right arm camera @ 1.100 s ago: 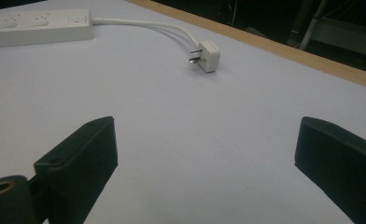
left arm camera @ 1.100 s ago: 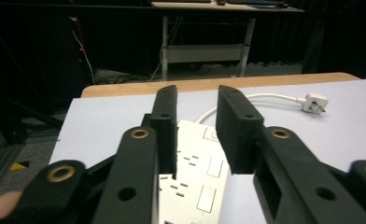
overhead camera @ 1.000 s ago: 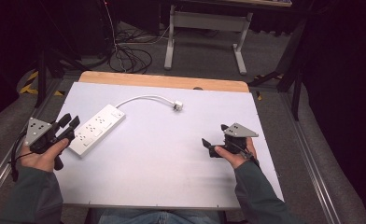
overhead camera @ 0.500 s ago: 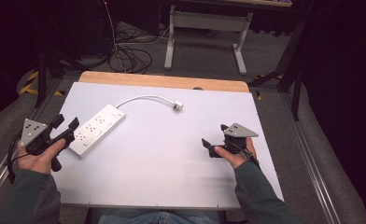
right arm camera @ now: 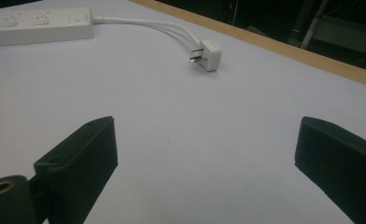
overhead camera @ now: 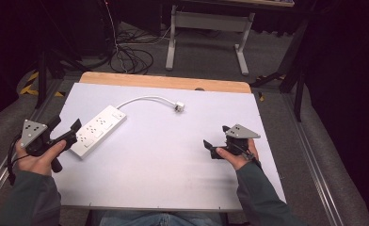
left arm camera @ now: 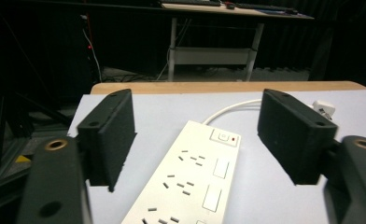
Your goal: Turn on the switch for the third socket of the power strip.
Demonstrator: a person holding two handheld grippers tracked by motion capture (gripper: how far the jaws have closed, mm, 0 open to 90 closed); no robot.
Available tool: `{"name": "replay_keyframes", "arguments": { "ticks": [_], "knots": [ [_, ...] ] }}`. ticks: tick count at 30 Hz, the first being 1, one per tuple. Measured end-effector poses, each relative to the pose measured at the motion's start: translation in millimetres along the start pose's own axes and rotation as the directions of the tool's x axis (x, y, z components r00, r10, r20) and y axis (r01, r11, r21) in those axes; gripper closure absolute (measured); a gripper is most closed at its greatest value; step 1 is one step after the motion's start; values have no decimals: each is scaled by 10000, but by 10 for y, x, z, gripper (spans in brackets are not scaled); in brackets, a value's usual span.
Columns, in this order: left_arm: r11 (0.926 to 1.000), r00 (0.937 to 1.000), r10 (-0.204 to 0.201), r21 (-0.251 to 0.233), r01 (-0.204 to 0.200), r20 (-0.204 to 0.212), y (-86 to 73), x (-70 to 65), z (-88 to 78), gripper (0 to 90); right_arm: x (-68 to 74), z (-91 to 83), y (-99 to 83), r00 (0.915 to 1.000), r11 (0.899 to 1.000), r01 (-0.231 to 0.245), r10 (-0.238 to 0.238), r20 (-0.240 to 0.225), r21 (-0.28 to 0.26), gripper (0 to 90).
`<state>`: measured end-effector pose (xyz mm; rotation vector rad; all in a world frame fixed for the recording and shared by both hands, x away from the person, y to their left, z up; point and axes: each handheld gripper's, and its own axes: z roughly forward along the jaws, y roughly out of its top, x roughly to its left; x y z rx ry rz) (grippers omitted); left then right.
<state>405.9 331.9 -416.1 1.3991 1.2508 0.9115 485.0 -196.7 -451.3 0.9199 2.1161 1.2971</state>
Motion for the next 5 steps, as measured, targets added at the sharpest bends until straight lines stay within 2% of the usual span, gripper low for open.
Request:
{"name": "replay_keyframes", "arguments": {
  "ticks": [5],
  "knots": [
    [10000,9999,-66,55,67,-123,4,-11,10,169,-1,-1,0,10000,10000,-3,3,4,-4,63]
  ]
}}
